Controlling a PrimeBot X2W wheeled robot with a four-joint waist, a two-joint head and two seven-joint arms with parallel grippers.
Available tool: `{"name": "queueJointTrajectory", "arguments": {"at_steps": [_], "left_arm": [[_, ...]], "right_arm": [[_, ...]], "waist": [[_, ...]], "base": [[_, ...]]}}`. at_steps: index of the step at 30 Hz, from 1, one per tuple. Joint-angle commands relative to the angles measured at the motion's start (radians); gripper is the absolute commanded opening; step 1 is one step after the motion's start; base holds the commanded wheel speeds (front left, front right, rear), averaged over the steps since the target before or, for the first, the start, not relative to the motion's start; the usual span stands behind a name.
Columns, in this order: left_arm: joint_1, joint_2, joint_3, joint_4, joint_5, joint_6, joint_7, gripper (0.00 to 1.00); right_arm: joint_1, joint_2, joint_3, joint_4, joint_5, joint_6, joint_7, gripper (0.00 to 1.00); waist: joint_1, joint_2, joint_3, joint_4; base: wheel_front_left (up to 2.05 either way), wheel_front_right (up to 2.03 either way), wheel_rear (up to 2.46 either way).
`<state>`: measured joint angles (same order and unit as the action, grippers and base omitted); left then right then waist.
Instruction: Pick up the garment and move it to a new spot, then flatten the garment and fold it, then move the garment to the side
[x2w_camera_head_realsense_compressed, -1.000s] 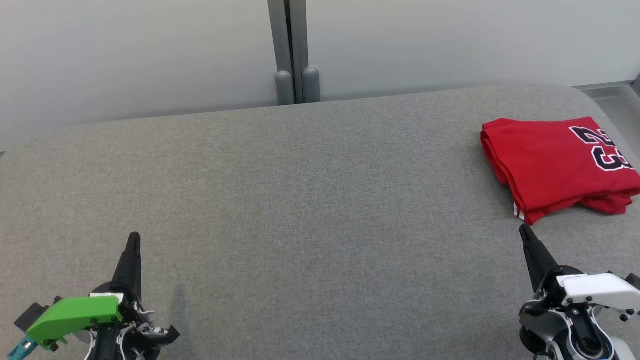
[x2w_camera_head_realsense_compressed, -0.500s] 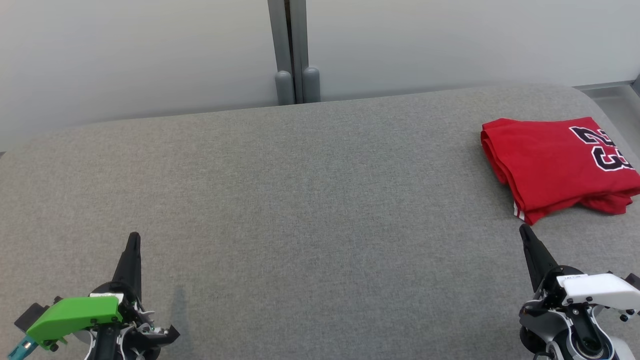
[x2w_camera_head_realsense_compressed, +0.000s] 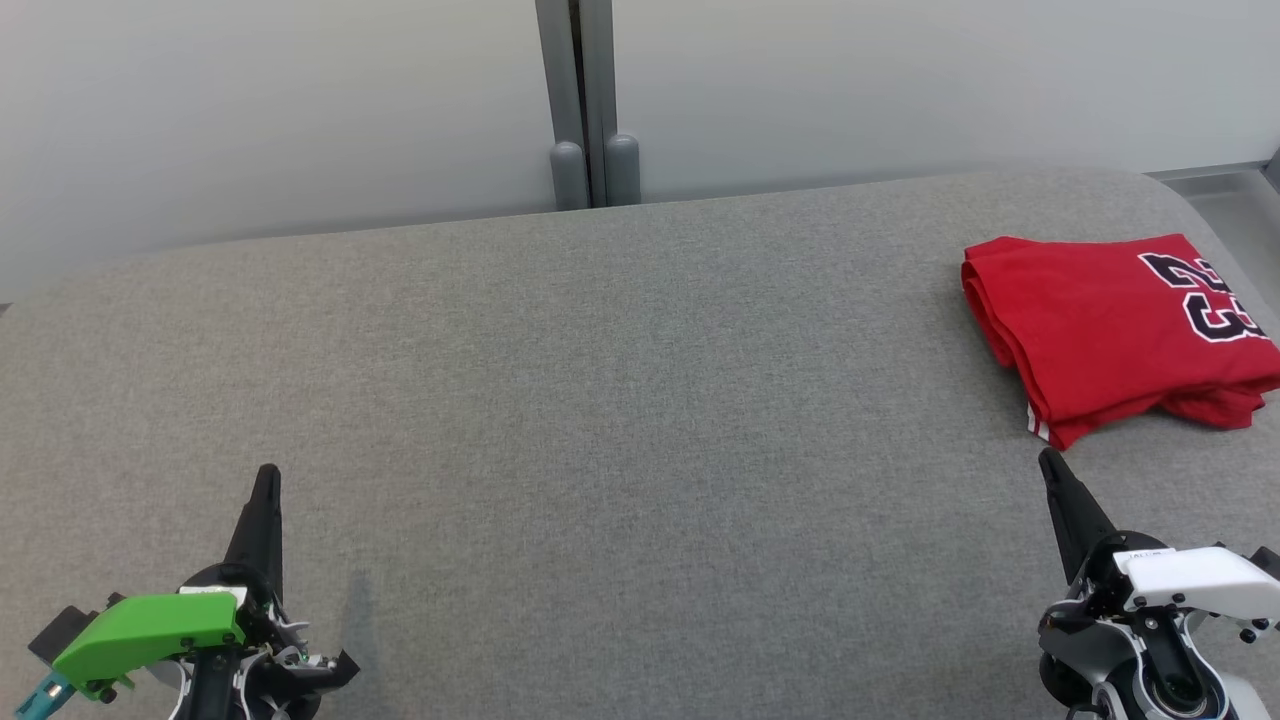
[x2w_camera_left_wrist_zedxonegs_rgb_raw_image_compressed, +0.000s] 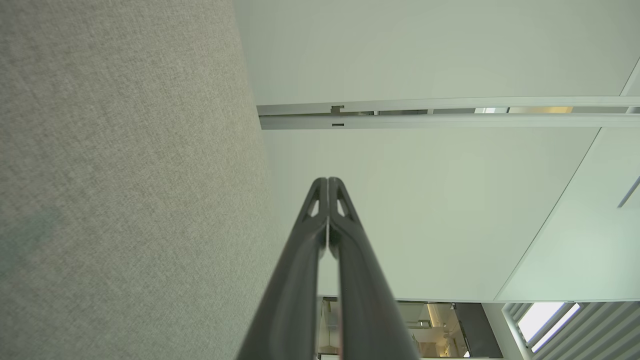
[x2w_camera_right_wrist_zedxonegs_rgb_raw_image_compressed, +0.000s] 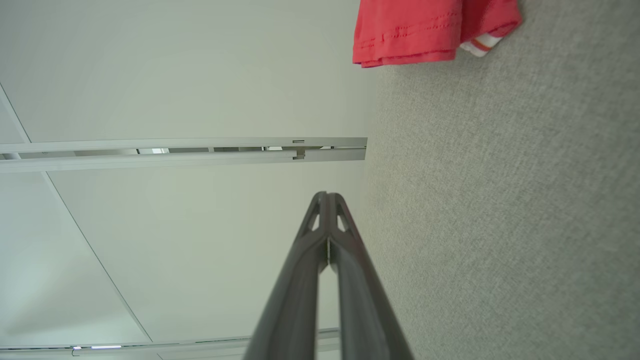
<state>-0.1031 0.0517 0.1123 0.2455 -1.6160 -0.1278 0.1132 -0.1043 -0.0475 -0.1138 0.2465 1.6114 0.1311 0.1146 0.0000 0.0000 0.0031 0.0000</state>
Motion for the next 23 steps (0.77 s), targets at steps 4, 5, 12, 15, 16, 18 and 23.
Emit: {"name": "queueJointTrajectory", "arguments": {"at_steps": [4,5,12,15,16,18,23], "left_arm": [[-0.012,0.0,0.003,-0.001,0.004,-0.006,0.003,0.0],[-0.012,0.0,0.003,-0.001,0.004,-0.006,0.003,0.0],[-0.012,0.0,0.003,-0.001,0.005,-0.006,0.003,0.0],[-0.012,0.0,0.004,-0.001,0.005,-0.006,0.004,0.0],[-0.012,0.0,0.004,-0.001,0.005,-0.006,0.004,0.0],[-0.012,0.0,0.004,-0.001,0.005,-0.006,0.004,0.0],[-0.012,0.0,0.004,-0.001,0.005,-0.006,0.004,0.0]], "right_arm": [[-0.007,-0.005,-0.002,-0.004,0.003,-0.001,0.002,0.0],[-0.007,-0.005,-0.002,-0.004,0.003,-0.001,0.002,0.0],[-0.007,-0.005,-0.002,-0.004,0.003,-0.001,0.002,0.0],[-0.007,-0.005,-0.002,-0.004,0.003,-0.001,0.002,0.0],[-0.007,-0.005,-0.002,-0.004,0.003,-0.001,0.002,0.0],[-0.007,-0.005,-0.002,-0.004,0.003,-0.001,0.002,0.0],[-0.007,-0.005,-0.002,-0.004,0.003,-0.001,0.002,0.0]], "waist": [[0.0,0.0,0.0,0.0],[0.0,0.0,0.0,0.0],[0.0,0.0,0.0,0.0],[0.0,0.0,0.0,0.0],[0.0,0.0,0.0,0.0],[0.0,0.0,0.0,0.0],[0.0,0.0,0.0,0.0]], "base": [[0.0,0.0,0.0],[0.0,0.0,0.0],[0.0,0.0,0.0],[0.0,0.0,0.0],[0.0,0.0,0.0],[0.0,0.0,0.0],[0.0,0.0,0.0]]}}
